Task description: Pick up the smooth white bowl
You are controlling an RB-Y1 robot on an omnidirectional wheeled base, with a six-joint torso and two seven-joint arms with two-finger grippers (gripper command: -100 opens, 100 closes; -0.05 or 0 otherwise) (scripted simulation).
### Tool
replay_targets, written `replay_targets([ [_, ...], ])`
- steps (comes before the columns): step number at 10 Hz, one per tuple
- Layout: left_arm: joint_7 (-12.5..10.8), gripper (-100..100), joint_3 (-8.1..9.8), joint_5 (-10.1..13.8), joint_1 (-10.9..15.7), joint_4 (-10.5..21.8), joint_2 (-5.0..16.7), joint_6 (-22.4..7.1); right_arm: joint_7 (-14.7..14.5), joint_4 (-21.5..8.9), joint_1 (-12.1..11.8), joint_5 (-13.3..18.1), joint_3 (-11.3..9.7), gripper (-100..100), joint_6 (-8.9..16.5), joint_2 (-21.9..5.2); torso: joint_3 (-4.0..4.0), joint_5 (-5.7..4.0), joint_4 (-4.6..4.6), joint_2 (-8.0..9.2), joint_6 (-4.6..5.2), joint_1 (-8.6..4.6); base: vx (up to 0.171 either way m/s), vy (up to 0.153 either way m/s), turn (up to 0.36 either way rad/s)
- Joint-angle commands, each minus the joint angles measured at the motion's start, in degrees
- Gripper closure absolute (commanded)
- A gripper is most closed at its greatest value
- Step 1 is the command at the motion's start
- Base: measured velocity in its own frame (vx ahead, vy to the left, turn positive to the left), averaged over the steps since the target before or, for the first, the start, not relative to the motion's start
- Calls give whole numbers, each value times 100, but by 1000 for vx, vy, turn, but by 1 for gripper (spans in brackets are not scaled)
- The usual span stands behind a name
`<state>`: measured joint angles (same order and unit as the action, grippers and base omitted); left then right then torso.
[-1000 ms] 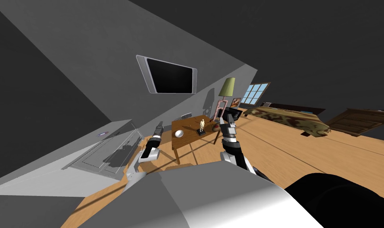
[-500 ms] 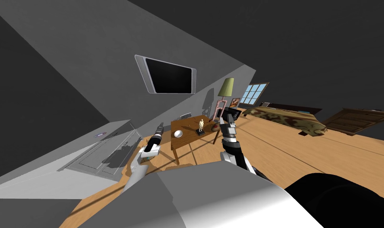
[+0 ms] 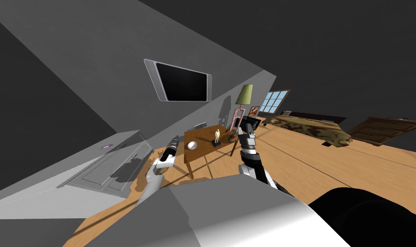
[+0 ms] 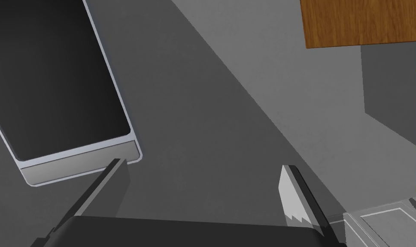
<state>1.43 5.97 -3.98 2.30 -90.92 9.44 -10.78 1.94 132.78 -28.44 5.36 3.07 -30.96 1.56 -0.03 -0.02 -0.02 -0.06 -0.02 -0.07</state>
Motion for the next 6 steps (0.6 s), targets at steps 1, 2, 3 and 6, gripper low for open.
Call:
replay_targets([
  [1, 19, -100, 22, 46, 121, 214, -11, -286, 0, 0, 0, 0, 0, 0, 0, 0, 0, 0, 0, 0, 0, 0, 16, -28, -16],
  [2, 19, -100, 22, 46, 121, 214, -11, -352, 0, 0, 0, 0, 0, 0, 0, 0, -1, -1, 0, -2, 1, -3, 14, -25, -9],
  [3, 31, -100, 47, 84, 245, 434, -28, -574, 0, 0, 0, 0, 0, 0, 0, 0, 0, -1, 0, 0, 0, -3, 20, -26, -15],
  [6, 40, -100, 71, 123, 363, 652, -48, -888, 0, 0, 0, 0, 0, 0, 0, 0, -2, -1, -1, -3, 0, -4, 21, -23, -14],
])
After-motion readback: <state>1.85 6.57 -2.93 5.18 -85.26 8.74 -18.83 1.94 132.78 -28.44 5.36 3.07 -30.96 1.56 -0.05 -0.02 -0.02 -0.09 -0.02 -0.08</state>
